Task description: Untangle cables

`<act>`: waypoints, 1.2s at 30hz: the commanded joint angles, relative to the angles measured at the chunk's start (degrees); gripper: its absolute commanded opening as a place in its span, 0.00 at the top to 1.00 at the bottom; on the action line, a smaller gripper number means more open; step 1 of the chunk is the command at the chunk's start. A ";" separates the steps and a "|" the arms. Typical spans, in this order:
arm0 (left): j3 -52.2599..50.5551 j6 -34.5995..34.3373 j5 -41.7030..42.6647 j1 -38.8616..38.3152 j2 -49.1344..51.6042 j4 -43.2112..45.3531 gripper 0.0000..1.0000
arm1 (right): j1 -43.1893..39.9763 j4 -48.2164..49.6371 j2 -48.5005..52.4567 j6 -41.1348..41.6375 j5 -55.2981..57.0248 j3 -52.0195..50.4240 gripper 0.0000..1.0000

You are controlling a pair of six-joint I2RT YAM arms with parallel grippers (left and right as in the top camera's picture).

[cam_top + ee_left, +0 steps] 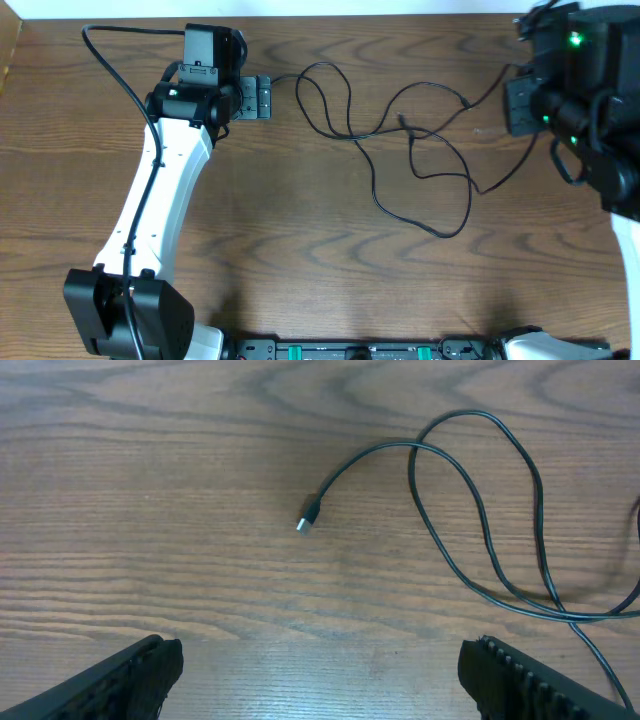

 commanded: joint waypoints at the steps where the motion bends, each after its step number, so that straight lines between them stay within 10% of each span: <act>1: -0.04 -0.11 -0.35 0.02 0.31 -0.02 0.07 | -0.35 3.04 -3.87 2.08 5.62 0.85 0.99; 13: -0.04 -0.11 -0.35 0.02 0.31 -0.02 0.07 | -1.57 20.13 -8.59 -1.16 6.56 0.85 0.99; 36: -0.04 -0.11 -0.35 0.02 0.31 -0.02 0.07 | -30.34 33.77 8.59 -3.69 8.31 0.83 0.99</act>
